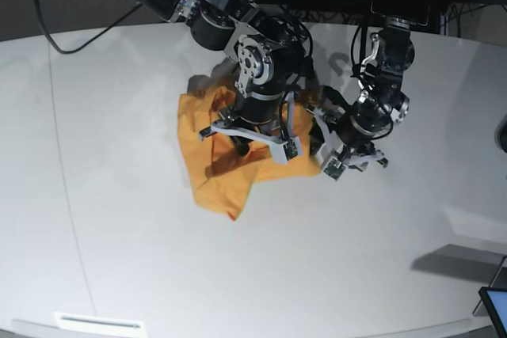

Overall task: Fold the T-shirt properly
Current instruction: 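Lower the folded end onto the shirt and open the right gripper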

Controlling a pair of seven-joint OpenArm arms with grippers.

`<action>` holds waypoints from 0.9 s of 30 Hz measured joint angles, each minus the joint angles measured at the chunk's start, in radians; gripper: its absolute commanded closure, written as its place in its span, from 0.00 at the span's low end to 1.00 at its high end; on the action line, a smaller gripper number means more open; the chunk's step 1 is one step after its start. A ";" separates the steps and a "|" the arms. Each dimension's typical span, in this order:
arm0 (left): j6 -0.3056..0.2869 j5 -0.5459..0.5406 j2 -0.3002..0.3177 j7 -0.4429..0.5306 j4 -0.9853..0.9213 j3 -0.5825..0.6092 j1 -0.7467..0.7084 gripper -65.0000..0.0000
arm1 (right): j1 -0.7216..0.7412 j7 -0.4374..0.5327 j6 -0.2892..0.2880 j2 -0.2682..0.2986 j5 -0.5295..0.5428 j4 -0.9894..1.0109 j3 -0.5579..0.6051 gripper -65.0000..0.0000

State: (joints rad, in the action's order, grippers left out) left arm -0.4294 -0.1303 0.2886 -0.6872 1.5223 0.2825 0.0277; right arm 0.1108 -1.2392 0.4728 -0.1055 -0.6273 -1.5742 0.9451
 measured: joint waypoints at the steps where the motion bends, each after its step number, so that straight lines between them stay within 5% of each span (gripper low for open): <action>1: 0.001 0.001 0.000 0.000 0.000 0.011 0.003 0.52 | 0.000 0.000 0.000 0.000 0.027 0.000 0.000 1.00; 27: 0.003 -0.001 -0.003 0.003 0.000 0.021 0.003 0.52 | 0.014 0.059 0.000 0.000 0.136 0.002 0.019 0.97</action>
State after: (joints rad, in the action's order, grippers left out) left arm -0.4259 -0.1314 0.2855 -0.6838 1.5223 0.3035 0.0307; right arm 0.1246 -1.1805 0.4728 -0.1055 -0.4911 -1.5723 0.9646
